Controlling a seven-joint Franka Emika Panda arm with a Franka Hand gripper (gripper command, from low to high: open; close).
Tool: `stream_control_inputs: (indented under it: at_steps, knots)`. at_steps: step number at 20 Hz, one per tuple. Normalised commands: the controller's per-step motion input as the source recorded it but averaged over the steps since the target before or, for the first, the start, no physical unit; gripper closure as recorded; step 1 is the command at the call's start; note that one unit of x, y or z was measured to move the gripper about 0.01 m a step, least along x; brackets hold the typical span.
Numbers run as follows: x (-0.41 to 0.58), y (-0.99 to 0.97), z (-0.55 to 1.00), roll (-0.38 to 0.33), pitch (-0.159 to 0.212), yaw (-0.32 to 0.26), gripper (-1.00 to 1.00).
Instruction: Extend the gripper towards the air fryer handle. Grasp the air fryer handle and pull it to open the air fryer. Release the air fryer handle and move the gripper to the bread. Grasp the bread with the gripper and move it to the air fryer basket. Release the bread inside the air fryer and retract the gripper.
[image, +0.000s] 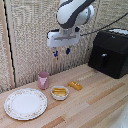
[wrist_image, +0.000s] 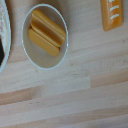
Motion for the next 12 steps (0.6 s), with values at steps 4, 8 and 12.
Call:
stream_control_inputs:
  at_steps: [4, 8, 12]
  knots:
    - [-0.004, 0.04, -0.1, -0.058, -0.003, -0.351, -1.0]
    - [0.032, -0.04, -0.13, -0.086, 0.0, -0.375, -1.0]
    - [0.009, -0.1, -0.14, -0.154, -0.013, -0.341, -1.0]
